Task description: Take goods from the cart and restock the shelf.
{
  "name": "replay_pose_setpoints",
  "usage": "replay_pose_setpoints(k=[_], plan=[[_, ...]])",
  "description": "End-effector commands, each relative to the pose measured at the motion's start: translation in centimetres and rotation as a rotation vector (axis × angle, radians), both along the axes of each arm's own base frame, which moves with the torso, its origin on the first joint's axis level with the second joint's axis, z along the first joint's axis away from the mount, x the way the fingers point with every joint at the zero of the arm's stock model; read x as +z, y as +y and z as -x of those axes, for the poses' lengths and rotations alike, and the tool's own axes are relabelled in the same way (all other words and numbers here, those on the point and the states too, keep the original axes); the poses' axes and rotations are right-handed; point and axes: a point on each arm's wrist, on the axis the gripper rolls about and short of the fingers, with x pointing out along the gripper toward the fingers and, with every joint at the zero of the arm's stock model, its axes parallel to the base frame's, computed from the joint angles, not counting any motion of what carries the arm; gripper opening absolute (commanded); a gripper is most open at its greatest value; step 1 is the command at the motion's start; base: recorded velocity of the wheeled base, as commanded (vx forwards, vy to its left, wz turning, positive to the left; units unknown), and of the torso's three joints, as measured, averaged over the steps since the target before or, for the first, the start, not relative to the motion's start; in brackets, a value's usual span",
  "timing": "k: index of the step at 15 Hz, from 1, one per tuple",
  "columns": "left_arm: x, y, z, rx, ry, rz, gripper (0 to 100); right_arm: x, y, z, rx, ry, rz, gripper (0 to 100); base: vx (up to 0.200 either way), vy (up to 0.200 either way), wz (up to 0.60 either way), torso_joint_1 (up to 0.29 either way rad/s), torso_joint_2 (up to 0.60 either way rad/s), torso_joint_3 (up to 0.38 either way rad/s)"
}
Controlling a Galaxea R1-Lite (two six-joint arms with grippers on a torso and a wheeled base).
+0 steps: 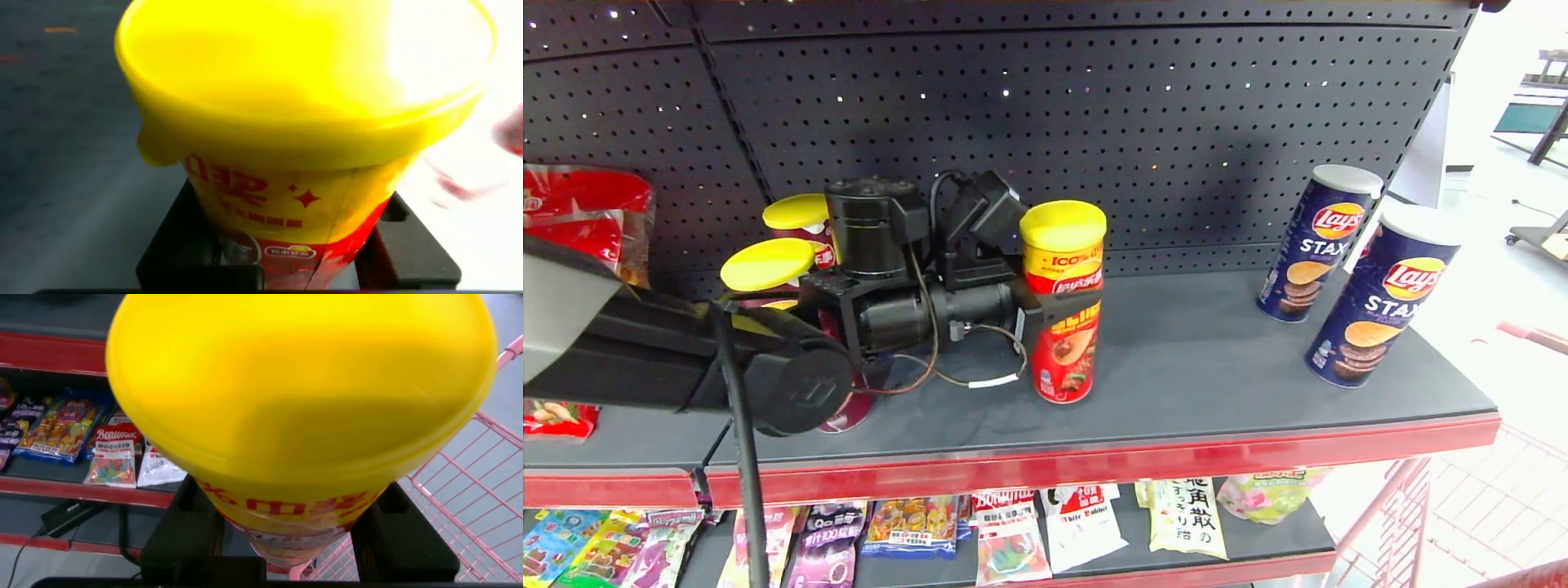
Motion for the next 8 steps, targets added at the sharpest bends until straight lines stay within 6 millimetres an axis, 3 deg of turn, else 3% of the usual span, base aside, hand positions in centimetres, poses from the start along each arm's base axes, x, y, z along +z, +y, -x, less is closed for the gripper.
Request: replay_pose_setpoints(k=[1, 8], plan=[[0.5, 1.5, -0.4, -0.009, -0.001, 0.001, 0, 0.1, 0.0, 0.0, -0.001, -0.003, 0.000, 0, 0.000, 0.000, 0.00, 0.000, 0.00, 0.000], [-1.7, 1.4, -1.3, -0.150, 0.008, -0.031, 0, 0.3, 0.0, 0.0, -0.003, -0.006, 0.000, 0, 0.000, 0.000, 0.00, 0.000, 0.00, 0.000]])
